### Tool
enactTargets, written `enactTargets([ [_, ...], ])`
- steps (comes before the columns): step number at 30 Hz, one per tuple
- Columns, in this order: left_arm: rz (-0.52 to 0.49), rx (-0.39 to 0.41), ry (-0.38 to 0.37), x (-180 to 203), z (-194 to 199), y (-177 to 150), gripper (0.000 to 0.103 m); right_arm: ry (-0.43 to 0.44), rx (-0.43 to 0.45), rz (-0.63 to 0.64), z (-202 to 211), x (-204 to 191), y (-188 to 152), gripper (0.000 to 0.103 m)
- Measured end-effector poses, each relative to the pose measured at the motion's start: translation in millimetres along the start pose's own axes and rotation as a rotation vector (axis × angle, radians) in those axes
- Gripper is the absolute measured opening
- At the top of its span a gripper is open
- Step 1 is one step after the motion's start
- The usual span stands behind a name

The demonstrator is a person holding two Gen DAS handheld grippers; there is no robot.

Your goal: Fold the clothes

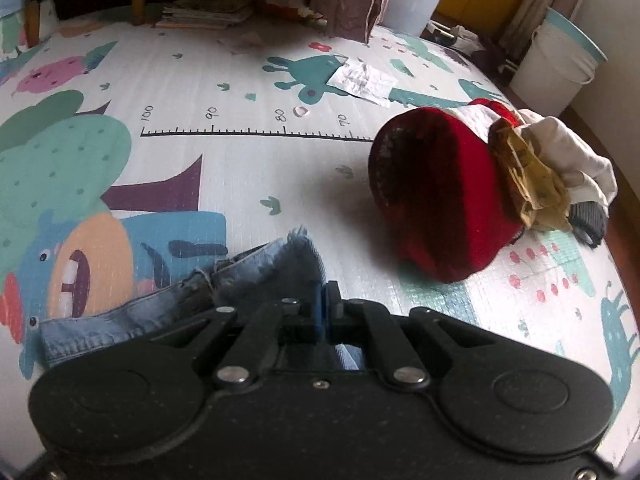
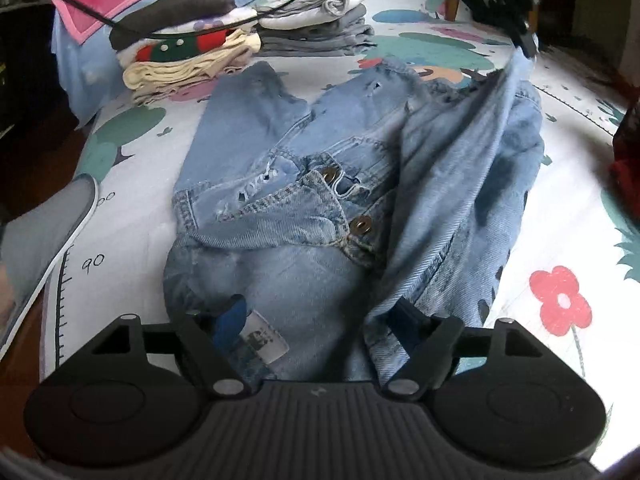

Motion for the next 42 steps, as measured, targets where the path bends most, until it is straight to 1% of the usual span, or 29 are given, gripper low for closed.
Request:
enactTargets([
  [2,0.008,0.005,0.008,-2,-4,2,0.0,-0.002,0.034,-0.053,7,7,1,0.072],
  [3,0.013,0.008,0.013,-4,-6,3,0.0,-0.022,0.057,-0.076,11,10,2,0.071],
  [6,0.039,0.013,0.023,-13,-11,6,0.0,-0.037,0.031,-0.123,9,16,-3,0.072],
  [8,0.043,0.006,0.035,-16,-17,7,0.0,-0.04,0.035,-0.117,9,13,-7,0.073],
  [10,0.047,-0.002,0.042,-17,-23,5,0.0,-0.014,0.037,-0.169,10,14,-9,0.078],
  [12,0.032,-0.007,0.034,-15,-29,4,0.0,0.01,0.039,-0.242,12,18,-10,0.078],
  [17,0.013,-0.008,0.038,-6,-40,5,0.0,0.034,0.034,-0.323,15,23,-18,0.078],
  [20,0.021,-0.013,0.051,-4,-48,5,0.0,0.032,0.03,-0.32,15,21,-17,0.078],
  [22,0.004,-0.021,0.075,0,-52,4,0.0,0.033,0.027,-0.313,15,20,-16,0.078],
  [26,0.01,-0.026,0.096,5,-50,6,0.0,0.036,0.025,-0.311,15,20,-17,0.078],
  [31,0.066,-0.015,0.072,4,-55,7,0.0,0.033,0.021,-0.311,14,19,-17,0.078],
  [34,0.066,-0.018,0.078,4,-62,4,0.0,0.036,0.018,-0.31,16,19,-18,0.078],
  [35,0.062,-0.016,0.064,2,-66,3,0.0,0.037,0.019,-0.315,16,20,-19,0.078],
  [37,0.055,-0.044,0.032,-6,-77,2,0.0,0.038,0.02,-0.319,17,21,-21,0.078],
  [38,0.069,-0.051,0.007,-11,-77,2,0.001,0.038,0.024,-0.327,20,22,-21,0.078],
  [39,0.087,-0.046,-0.018,-17,-73,4,0.004,0.036,0.03,-0.338,24,24,-22,0.078],
  [40,0.081,-0.035,-0.03,-21,-65,7,0.01,0.035,0.036,-0.349,28,26,-23,0.077],
  [41,0.064,-0.024,-0.036,-25,-55,10,0.015,0.033,0.042,-0.36,31,27,-24,0.077],
  [42,0.039,-0.01,-0.059,-28,-44,14,0.017,0.021,0.053,-0.362,36,29,-25,0.075],
])
Point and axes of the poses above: each gripper's, at about its wrist camera, not at the fingertips, and z roughly against the way its jaws point, x to its right, y to its top, the point moved 1 cm from there along -z, roughly the way its jaws point, and after that the axes turned 7 degrees about -y, right-handed, at the moved point
